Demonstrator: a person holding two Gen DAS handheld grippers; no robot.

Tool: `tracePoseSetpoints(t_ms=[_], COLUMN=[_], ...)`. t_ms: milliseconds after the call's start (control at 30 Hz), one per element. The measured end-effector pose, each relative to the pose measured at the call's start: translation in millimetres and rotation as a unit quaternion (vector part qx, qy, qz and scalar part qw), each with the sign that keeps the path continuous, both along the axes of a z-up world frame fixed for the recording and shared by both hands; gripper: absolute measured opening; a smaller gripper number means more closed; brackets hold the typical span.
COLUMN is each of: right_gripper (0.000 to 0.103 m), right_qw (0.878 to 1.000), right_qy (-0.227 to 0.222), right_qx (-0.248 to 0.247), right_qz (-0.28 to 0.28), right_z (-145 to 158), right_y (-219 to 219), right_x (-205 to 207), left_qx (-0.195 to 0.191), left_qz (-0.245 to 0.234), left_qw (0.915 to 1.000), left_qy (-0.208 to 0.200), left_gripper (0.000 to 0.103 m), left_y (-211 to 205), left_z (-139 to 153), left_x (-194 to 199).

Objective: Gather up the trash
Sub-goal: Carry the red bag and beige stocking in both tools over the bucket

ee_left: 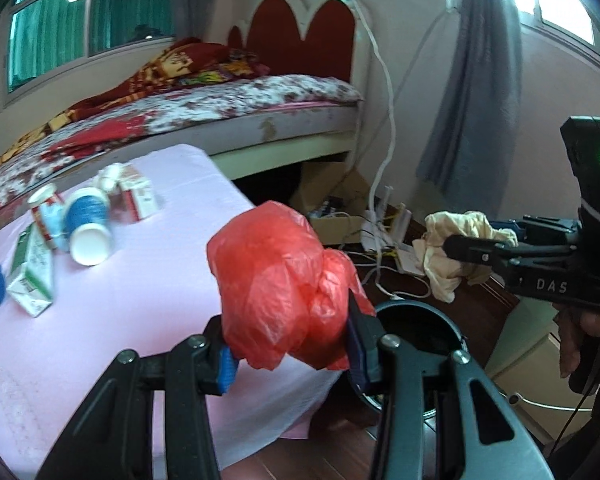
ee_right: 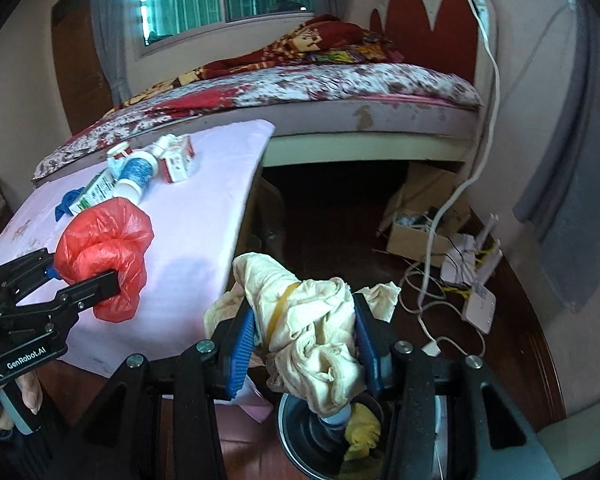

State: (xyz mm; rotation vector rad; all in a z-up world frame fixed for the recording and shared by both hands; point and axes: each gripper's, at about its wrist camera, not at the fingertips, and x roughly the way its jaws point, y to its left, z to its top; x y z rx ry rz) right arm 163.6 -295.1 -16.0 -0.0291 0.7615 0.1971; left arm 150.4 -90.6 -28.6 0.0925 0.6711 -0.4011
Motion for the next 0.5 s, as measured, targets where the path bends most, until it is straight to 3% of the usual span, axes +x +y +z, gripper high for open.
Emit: tracePoseSetpoints(t_ms=[500], right_gripper=[0.048], right_qw=[0.997], right_qy=[0.043], right_qx=[-0.003], right_qz=[-0.061], right_z=[-40], right_y=[-82], right_x=[-34], left_qx=[0.01], left_qz=[-0.079], left_qw=[0.996], left_qy=[0.042], left_gripper=[0.045], left_y=[-80], left_z=[-30], left_x=[-20])
